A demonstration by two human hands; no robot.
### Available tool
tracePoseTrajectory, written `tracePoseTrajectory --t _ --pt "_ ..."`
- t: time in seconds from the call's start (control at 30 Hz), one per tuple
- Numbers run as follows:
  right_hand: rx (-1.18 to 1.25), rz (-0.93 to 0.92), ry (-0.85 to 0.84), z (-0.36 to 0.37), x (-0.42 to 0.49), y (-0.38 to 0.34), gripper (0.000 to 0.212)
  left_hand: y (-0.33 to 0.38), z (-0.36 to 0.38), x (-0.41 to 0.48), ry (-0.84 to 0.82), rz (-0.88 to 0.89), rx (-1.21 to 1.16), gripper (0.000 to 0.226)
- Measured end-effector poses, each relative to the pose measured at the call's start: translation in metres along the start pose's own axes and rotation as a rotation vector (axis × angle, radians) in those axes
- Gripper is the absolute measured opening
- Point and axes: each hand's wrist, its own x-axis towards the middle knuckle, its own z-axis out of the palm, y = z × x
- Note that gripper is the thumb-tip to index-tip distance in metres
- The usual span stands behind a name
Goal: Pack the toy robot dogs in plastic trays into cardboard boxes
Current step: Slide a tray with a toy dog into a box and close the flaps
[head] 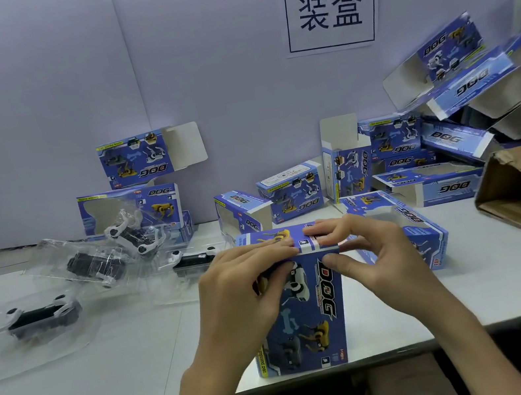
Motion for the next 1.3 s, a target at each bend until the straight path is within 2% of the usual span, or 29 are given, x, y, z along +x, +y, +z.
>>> tracePoseTrajectory --t 0.33,0.5,0.67,0.83,0.97,1.1,1.3 --pt "0.003 0.030 -0.075 -0.006 0.004 0.002 0.012 -0.005 0.004 -0.003 0.038 -0.040 -0.087 0.015" --pt "0.027 0.026 -0.069 -0.005 0.004 0.004 0.008 -0.009 0.003 0.000 0.003 -0.067 -0.110 0.015" --pt "0.011 0.028 -0.095 -0.007 0.008 0.004 0.009 -0.028 -0.006 0.006 -0.117 -0.206 -0.334 0.019" --pt "0.036 0.011 -0.072 -0.002 0.005 0.007 0.014 -0.045 -0.010 -0.006 -0.107 -0.310 -0.502 0.018" --pt "0.089 0.021 -0.054 0.007 -0.001 0.015 0.008 -0.048 0.000 -0.013 -0.073 -0.371 -0.633 0.017" --pt "0.063 -0.045 0.069 0.022 0.000 0.019 0.012 -0.047 0.005 -0.015 -0.046 -0.428 -0.741 0.021" --pt "0.099 -0.054 0.178 0.032 0.003 0.023 0.014 -0.042 0.008 -0.012 0.000 -0.423 -0.720 0.016"
